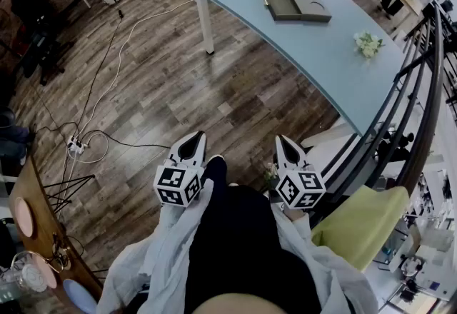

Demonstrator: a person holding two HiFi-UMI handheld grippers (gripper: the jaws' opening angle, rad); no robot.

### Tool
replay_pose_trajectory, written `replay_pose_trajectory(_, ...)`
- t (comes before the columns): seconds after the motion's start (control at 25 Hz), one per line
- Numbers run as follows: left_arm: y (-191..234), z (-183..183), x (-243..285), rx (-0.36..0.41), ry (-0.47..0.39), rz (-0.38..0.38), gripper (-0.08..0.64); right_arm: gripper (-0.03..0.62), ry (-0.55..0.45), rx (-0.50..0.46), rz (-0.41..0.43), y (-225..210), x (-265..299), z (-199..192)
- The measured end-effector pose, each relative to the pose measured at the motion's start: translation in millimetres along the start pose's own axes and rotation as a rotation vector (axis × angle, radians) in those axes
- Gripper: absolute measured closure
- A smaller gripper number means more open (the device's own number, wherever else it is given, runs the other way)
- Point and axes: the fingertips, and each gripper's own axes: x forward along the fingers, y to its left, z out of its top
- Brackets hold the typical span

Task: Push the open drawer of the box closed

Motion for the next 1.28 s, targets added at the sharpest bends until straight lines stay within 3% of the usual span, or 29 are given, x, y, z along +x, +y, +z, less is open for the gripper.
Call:
replay_pose_trajectory(0.28,-9,-3,2,0.006,0.003,-0.004,0.537,0.588,-0.015,0.04,0.008,-4,-4,-2)
replay_pose_trajectory(0.76,-1,-1,13,0.0,0.01,-0.004,0.537,0.588,-0.005,0.029,-0.003,-10,12,0)
replay_pose_trajectory(1.28,49,48,115,0.014,0.002,-0.038,0.537,0.588,-0.028,0.052,-0.041,-42,97,50)
